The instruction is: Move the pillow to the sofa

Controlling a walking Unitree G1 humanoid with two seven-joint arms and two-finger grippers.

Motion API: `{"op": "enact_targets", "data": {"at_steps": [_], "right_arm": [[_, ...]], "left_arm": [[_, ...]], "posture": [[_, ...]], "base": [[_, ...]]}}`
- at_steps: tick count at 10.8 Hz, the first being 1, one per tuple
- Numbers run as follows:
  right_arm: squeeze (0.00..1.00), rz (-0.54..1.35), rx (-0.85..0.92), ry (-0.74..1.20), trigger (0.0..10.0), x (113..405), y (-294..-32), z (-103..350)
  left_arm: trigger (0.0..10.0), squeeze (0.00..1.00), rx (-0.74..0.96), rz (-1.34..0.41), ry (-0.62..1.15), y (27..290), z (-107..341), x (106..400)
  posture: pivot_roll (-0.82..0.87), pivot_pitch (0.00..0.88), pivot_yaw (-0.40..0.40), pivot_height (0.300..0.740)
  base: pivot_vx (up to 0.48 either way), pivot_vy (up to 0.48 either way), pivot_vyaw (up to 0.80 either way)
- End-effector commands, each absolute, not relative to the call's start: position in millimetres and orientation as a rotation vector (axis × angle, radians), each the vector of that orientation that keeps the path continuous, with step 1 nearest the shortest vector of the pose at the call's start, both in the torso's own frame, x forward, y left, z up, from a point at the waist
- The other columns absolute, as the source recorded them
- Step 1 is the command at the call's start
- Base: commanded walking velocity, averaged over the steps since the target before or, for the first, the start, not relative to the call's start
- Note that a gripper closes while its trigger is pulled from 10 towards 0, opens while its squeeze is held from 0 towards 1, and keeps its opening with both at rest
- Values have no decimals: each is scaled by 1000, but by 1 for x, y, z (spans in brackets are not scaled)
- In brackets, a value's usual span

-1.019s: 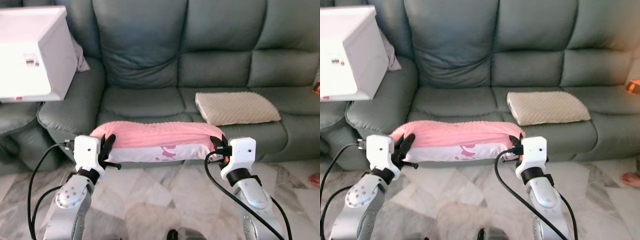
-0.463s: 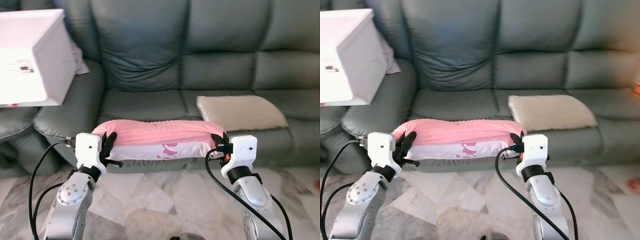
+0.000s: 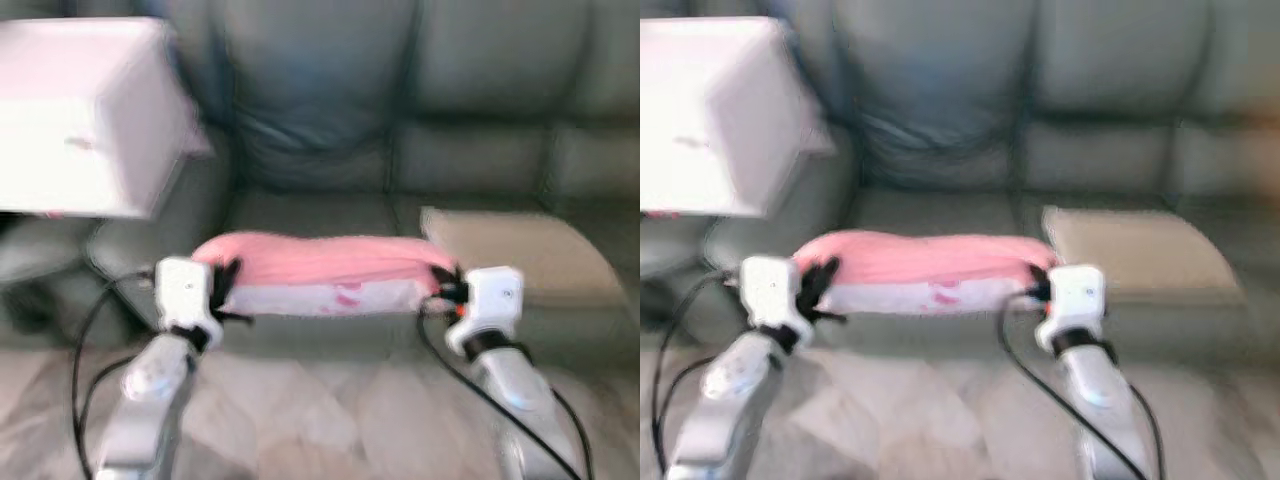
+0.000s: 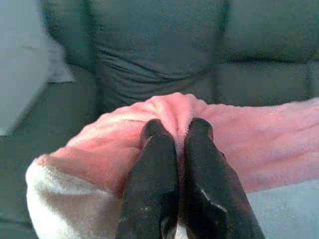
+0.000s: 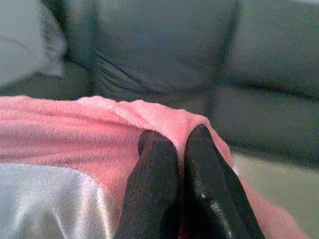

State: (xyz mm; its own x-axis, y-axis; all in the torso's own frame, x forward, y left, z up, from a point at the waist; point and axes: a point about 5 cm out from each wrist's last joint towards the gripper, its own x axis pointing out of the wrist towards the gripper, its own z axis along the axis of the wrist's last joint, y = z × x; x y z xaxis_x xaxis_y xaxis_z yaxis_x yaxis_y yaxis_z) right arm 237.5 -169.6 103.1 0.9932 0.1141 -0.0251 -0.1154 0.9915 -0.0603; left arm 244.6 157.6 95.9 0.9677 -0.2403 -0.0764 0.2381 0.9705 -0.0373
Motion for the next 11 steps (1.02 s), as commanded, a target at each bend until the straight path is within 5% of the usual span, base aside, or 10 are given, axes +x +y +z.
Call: {"op": "enact_targets", "data": {"at_steps": [1,8,11], "right_arm": [[0,98,-52,18,10000,239,-170,104],[0,102,-48,21,10000,242,-168,103],[0,96,-49,21,10000,245,-169,103]], "left_arm": [[10000,0,-10,-193,78,169,98,246],[10000,0,-4,-201,68,168,98,254],[10000,0,-11,-207,98,164,93,253]], "posture": [[19,0,-44,740],[17,0,-43,740],[18,0,-45,740]], "base": [[480,0,0],[440,0,0],[0,0,0]]}}
